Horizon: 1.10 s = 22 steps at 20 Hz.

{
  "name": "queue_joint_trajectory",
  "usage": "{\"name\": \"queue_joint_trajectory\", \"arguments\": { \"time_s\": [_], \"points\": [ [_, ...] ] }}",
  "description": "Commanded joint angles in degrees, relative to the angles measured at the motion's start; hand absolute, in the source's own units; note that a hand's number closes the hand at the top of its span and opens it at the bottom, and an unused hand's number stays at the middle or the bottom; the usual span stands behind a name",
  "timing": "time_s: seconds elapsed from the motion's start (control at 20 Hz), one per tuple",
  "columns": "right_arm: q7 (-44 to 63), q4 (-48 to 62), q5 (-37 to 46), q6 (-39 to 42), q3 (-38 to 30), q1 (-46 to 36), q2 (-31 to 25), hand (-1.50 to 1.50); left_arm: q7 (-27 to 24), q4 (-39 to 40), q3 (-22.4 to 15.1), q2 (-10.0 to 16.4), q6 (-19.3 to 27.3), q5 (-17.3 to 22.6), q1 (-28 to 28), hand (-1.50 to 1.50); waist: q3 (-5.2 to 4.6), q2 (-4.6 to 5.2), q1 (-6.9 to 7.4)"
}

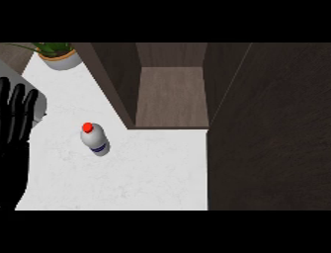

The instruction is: Pick up the bottled water, place it into the cabinet and close the cabinet

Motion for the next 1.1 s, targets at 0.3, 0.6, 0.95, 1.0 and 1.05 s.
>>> {"name": "queue_joint_trajectory", "arguments": {
  "time_s": [0.3, 0.6, 0.95, 1.0, 1.05],
  "points": [
    [3.80, -5.92, -1.70, 7.41, 8.64, 7.98, -1.17, -1.50, 10.37, 2.55, 0.48, 5.31, -8.85, 8.96, -0.12, -1.50, -0.24, 0.09, 0.38],
    [14.80, -19.40, -1.82, 5.60, 12.25, 11.50, -0.84, -1.50, 20.94, -7.62, 1.56, 6.13, -6.54, 12.32, 0.38, -1.50, -0.21, -0.06, 0.31],
    [16.82, -22.25, 5.09, 3.75, 19.75, 12.46, 1.90, -1.50, 25.60, -13.85, 4.08, 6.90, -7.87, 15.74, 5.45, -1.50, -0.21, -0.02, 0.38],
    [15.26, -20.83, 6.13, 2.93, 21.33, 11.97, 3.39, -1.50, 27.24, -13.79, 6.24, 7.76, -7.81, 17.62, 4.30, -1.50, -0.20, 0.01, 0.35],
    [22.41, -26.18, 6.44, 2.20, 21.77, 11.95, 2.36, -1.50, 31.17, -14.08, 3.18, 7.11, -4.29, 14.43, 0.13, -1.50, -0.20, 0.01, 0.11]
  ]
}}
